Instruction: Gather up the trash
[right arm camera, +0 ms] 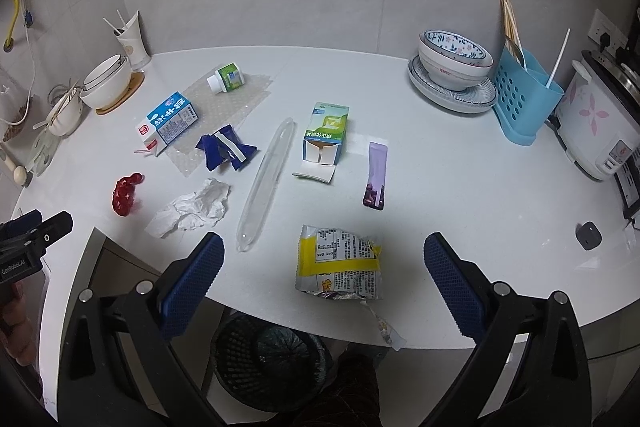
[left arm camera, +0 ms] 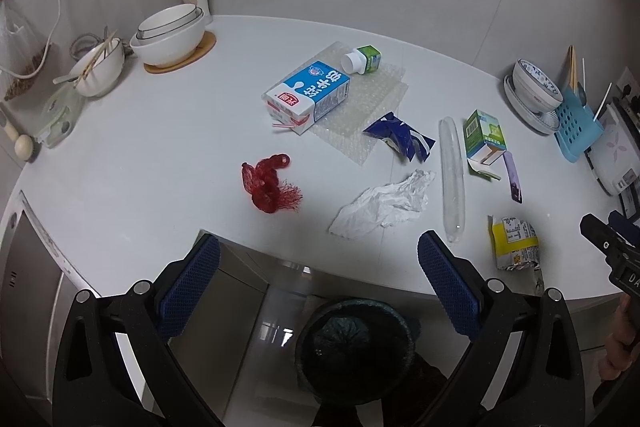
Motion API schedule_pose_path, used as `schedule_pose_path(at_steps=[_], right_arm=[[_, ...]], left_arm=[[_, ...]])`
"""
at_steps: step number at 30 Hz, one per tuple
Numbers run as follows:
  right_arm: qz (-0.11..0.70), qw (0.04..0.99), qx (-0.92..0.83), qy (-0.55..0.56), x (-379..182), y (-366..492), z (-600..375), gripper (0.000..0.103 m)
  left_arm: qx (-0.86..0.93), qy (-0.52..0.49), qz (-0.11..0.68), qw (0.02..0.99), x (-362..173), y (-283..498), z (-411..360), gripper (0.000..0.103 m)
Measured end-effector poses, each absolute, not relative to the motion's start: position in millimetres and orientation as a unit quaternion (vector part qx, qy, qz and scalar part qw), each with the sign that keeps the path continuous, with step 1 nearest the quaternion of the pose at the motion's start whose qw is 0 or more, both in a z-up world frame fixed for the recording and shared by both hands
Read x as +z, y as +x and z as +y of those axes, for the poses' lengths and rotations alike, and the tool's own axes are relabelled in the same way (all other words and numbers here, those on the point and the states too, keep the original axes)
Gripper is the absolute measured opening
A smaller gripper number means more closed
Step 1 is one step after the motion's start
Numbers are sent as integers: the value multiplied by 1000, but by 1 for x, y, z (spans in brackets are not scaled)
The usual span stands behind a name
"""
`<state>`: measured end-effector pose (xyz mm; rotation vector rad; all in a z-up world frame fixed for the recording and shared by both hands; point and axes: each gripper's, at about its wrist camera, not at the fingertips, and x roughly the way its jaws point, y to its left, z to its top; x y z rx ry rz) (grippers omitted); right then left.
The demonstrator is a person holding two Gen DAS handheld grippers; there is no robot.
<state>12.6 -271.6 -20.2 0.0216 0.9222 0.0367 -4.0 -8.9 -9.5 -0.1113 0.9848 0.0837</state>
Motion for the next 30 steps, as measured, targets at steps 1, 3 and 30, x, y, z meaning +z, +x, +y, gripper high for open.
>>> schedule_pose_path(at_steps=[1, 3, 30], right_arm=[[446, 895, 17, 11, -20, 13, -272, 96], [446, 895, 17, 9, -21, 12, -272, 96], [448, 894, 9, 9, -20, 13, -274, 96]], left_arm=[[41, -53, 473, 879, -10, -4, -9, 97], [40, -53, 473, 878, -10, -4, -9, 97], [40, -54, 475, 878, -13, -4, -8, 97]])
